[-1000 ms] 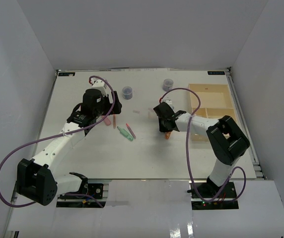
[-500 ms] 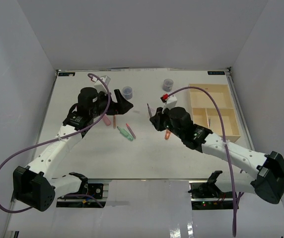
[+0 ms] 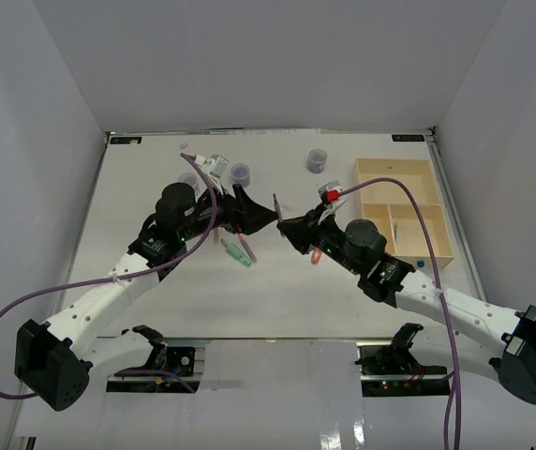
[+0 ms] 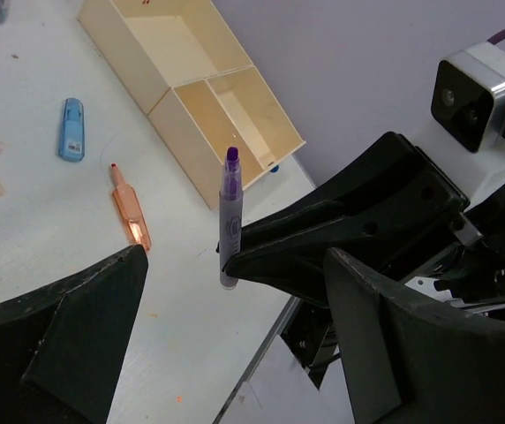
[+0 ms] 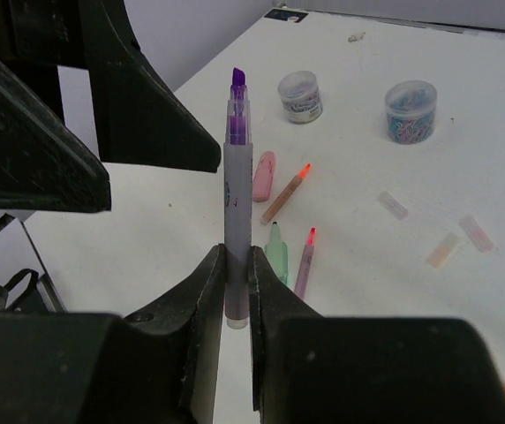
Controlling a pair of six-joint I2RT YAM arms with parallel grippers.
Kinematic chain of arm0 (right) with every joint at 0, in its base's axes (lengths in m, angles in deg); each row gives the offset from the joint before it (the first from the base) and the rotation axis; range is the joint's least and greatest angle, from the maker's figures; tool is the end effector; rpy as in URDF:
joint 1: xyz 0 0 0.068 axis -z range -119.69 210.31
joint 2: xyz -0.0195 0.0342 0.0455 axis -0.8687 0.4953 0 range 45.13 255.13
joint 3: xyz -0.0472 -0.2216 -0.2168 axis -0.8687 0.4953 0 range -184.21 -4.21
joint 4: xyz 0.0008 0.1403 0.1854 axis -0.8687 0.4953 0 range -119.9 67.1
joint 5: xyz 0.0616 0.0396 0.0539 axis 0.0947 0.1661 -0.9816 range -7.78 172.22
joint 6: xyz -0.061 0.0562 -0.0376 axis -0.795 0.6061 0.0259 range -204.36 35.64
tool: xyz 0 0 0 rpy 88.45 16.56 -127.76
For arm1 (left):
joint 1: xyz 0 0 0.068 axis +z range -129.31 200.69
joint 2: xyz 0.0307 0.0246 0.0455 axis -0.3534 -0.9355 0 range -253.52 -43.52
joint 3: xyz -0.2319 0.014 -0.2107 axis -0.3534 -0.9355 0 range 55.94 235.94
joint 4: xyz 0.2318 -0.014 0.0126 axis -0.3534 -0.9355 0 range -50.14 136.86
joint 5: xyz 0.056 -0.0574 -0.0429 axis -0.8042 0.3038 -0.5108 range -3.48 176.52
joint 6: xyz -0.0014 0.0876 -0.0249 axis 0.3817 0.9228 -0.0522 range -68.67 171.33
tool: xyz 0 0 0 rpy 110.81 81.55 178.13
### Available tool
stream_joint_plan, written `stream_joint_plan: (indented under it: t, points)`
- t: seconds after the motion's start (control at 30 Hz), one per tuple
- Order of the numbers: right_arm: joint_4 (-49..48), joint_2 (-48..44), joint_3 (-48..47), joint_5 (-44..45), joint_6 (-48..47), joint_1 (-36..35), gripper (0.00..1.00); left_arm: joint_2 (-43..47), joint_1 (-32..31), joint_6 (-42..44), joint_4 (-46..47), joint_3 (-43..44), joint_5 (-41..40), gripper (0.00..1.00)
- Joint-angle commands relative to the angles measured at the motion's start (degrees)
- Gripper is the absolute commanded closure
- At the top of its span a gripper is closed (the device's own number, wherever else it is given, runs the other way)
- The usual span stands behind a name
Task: Sort the stationery into containers
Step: Pick up the pen from the center of the board.
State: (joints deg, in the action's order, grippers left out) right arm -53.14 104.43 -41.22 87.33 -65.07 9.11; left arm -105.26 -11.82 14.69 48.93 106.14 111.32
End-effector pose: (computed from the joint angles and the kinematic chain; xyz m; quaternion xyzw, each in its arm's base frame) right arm 0.1559 0.1823 0.3536 -0.1621 0.6822 0.3855 0.5997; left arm 0.1863 -0.1594 0.3748 0.1119 0.7498 -0.4931 0.4267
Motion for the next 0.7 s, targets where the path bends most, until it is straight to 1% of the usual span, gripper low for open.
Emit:
stream_joint_plan:
  t: [0.0, 0.2, 0.33, 0.5, 0.67]
  points:
    - [-8.30, -2.00, 1.15, -0.88, 0.75, -0.39, 0.92, 0.83, -1.50, -1.85, 5.05, -1.50, -0.89, 0.09]
    - [-9.98, -2.27, 1.94, -2.82, 1.80, -0.39, 0.92, -0.49, -2.91, -3.17, 9.53, -2.82, -1.42, 0.11]
    - [-11.03, -2.27, 2.65, -3.26, 2.86, -0.39, 0.92, -0.49, -3.52, -3.52, 11.72, -3.44, -1.51, 0.16]
    - [-14.89, -2.27, 4.58, -3.96, 6.46, -0.39, 0.92, -0.32, -3.79, -4.22, 15.07, -5.54, -1.59, 0.25]
    - [-18.67, -1.74, 6.07, -4.49, 9.01, -0.39, 0.92, -0.40, -4.40, -4.67, 18.85, -7.21, -1.68, 0.29]
